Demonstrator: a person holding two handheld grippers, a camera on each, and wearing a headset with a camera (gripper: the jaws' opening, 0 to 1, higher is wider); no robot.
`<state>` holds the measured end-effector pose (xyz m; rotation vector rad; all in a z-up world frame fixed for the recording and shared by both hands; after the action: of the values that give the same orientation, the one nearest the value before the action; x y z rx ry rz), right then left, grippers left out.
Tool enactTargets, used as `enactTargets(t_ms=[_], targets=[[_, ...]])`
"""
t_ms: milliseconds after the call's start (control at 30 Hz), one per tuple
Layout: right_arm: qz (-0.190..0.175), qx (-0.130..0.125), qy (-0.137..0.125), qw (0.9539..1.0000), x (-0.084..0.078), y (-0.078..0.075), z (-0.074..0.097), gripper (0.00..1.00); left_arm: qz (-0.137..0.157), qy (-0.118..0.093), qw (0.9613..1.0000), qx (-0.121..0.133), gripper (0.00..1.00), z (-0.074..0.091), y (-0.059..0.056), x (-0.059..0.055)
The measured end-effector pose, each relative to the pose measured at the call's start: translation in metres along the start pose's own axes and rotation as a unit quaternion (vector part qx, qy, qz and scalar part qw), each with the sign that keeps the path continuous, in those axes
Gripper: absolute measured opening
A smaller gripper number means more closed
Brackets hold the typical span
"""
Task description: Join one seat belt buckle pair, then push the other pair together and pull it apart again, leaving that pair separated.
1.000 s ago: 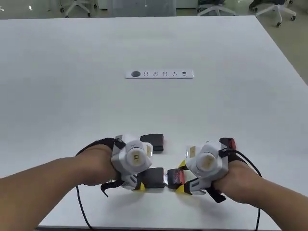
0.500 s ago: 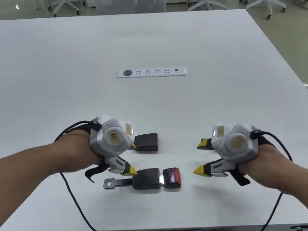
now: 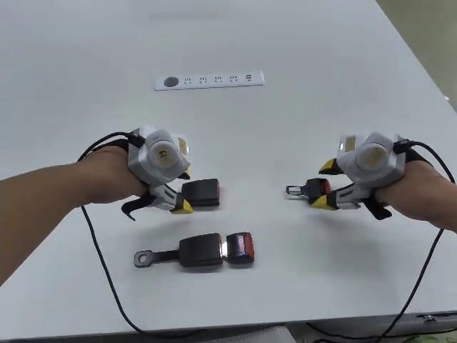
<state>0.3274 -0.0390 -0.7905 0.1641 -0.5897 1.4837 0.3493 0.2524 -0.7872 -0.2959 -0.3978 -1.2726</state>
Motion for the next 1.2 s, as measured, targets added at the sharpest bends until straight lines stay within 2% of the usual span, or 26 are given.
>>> enactTargets(t_ms=[67, 133, 167, 233, 267, 300, 400, 600, 800, 900, 1200], targets=[[-0.001, 0.014, 0.002, 0.9999, -0.003, 0.002, -0.005, 0.41, 0.002, 0.009, 0.9999, -0.006, 0.43, -0.005, 0.0, -0.001], [-0.005, 0.016, -0.003, 0.9999, -0.002, 0.0, -0.006, 0.4, -0.01, 0.009, 0.9998, -0.012, 0.42, -0.007, -0.002, 0.001], [-0.009, 0.017, -0.005, 0.9998, -0.002, -0.001, -0.006, 0.37, -0.026, 0.002, 0.9994, -0.022, 0.41, -0.009, -0.005, 0.004], [-0.015, 0.026, -0.014, 0.9994, 0.0, -0.004, -0.007, 0.36, -0.023, 0.005, 0.9996, -0.014, 0.36, -0.008, -0.004, 0.005], [-0.015, 0.028, -0.019, 0.9993, 0.003, -0.005, -0.007, 0.36, -0.019, 0.009, 0.9995, -0.022, 0.34, -0.007, -0.003, 0.004], [-0.015, 0.03, -0.024, 0.9991, 0.005, -0.005, -0.008, 0.35, -0.011, 0.005, 0.9998, -0.016, 0.34, -0.008, -0.003, 0.004], [-0.013, 0.034, -0.029, 0.9989, 0.013, -0.007, -0.013, 0.35, -0.014, 0.004, 0.9997, -0.017, 0.33, -0.006, -0.005, 0.006], [0.007, 0.042, -0.041, 0.9983, 0.036, -0.006, -0.024, 0.34, -0.016, 0.0, 0.9996, -0.021, 0.32, -0.005, -0.005, 0.006], [0.034, 0.047, -0.051, 0.997, 0.069, -0.002, -0.042, 0.34, -0.014, -0.001, 0.9997, -0.022, 0.32, -0.006, -0.002, 0.005], [0.036, 0.048, -0.056, 0.9967, 0.08, -0.002, -0.049, 0.34, -0.011, -0.003, 0.9997, -0.022, 0.32, -0.006, -0.002, 0.005], [0.039, 0.054, -0.072, 0.9952, 0.099, 0.004, -0.06, 0.34, -0.011, -0.003, 0.9997, -0.022, 0.32, -0.006, -0.003, 0.006]])
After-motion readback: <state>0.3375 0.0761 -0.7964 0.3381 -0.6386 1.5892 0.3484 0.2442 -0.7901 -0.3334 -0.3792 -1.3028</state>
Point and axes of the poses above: the centre of the closed fingertips' face, and the gripper's own axes: z roughly backward along the fingers, y roughly to its left, x roughly out of its top, the point moved 7 cm from there along z, roughly backward along the fingers, and after that the axes turned 13 degrees about z, right-handed, at the moved point
